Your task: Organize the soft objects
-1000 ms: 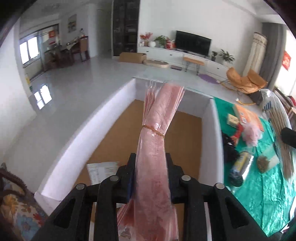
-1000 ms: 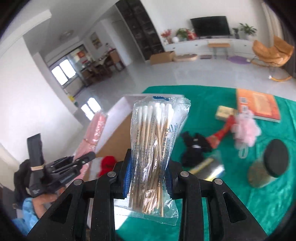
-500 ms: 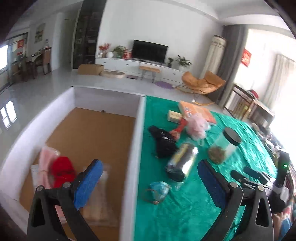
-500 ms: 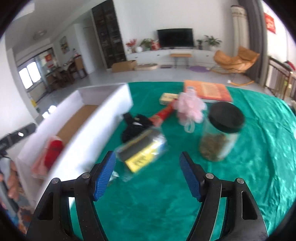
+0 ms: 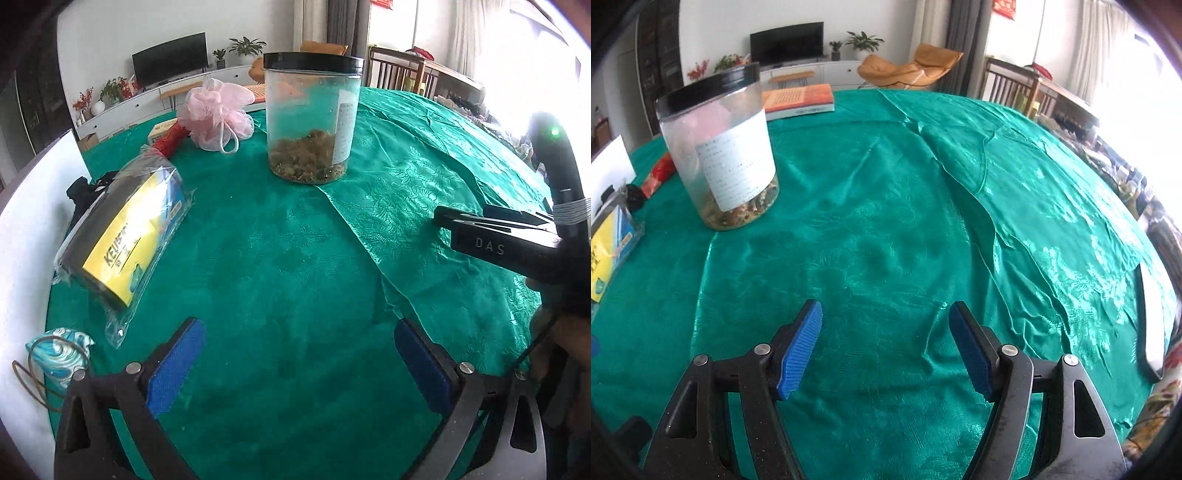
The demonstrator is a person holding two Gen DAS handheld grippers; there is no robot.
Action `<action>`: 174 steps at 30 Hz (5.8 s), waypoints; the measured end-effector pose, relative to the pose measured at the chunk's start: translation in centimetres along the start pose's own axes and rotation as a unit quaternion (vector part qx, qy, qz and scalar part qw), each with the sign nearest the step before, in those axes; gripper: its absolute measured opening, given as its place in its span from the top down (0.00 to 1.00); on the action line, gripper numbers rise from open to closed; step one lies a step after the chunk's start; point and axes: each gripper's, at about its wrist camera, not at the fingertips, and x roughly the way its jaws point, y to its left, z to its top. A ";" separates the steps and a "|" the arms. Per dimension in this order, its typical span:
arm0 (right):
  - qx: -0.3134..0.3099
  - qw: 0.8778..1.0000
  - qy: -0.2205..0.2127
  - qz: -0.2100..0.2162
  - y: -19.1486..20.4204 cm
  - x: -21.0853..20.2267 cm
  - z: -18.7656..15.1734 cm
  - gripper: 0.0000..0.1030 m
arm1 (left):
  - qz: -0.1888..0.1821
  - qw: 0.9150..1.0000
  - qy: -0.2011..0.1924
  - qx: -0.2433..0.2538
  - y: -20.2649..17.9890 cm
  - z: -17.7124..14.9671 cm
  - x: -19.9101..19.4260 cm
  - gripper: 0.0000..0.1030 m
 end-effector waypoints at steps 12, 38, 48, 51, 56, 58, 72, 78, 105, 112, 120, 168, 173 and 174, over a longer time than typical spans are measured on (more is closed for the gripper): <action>0.028 0.999 0.013 0.021 -1.6 1.2 0.5 0.18 | 0.006 1.000 0.003 0.002 0.1 0.0 1.2 0.00; 0.028 0.999 0.014 0.021 -1.4 1.0 0.3 0.17 | 0.007 1.000 0.003 0.003 0.0 0.0 1.2 0.00; 0.028 0.999 0.014 0.021 -1.4 1.0 0.4 0.17 | 0.007 1.000 0.003 0.003 0.0 0.0 1.2 0.00; 0.028 0.999 0.014 0.021 -1.4 0.9 0.3 0.17 | 0.007 1.000 0.003 0.003 0.0 0.0 1.2 0.00; 0.028 0.999 0.014 0.021 -1.4 1.0 0.4 0.17 | 0.007 1.000 0.002 0.002 0.0 0.0 1.2 0.00; 0.028 0.999 0.014 0.021 -1.4 0.9 0.3 0.17 | 0.007 1.000 0.002 0.002 0.0 0.0 1.2 0.00; 0.028 0.999 0.015 0.021 -1.5 1.0 0.4 0.17 | 0.007 1.000 0.002 0.002 0.0 0.0 1.2 0.00; 0.028 0.999 0.015 0.021 -1.5 1.0 0.4 0.17 | 0.007 1.000 0.002 0.002 0.0 0.0 1.2 0.00; 0.029 0.999 0.015 0.021 -1.5 1.0 0.3 0.17 | 0.003 0.999 0.036 0.013 0.4 -0.5 0.2 0.00; 0.029 0.999 0.015 0.020 -1.5 1.0 0.3 0.17 | 0.074 0.997 0.008 0.007 4.2 1.6 -4.9 0.00; 0.061 0.997 -0.006 0.036 -2.2 -0.2 -0.2 0.18 | 0.151 0.983 0.102 -0.017 9.6 8.4 1.4 0.00; 0.046 0.950 -0.022 0.308 2.4 -7.3 -3.0 0.18 | 0.070 0.997 0.017 -0.012 11.2 1.7 -9.9 0.12; -0.073 0.957 -0.031 0.277 7.1 -8.8 -3.8 0.17 | 0.067 0.997 0.019 -0.020 11.4 1.1 -10.1 0.12; -0.093 0.960 -0.031 0.263 7.9 -8.9 -4.0 0.17 | 0.068 0.997 0.020 -0.020 11.4 1.0 -10.0 0.12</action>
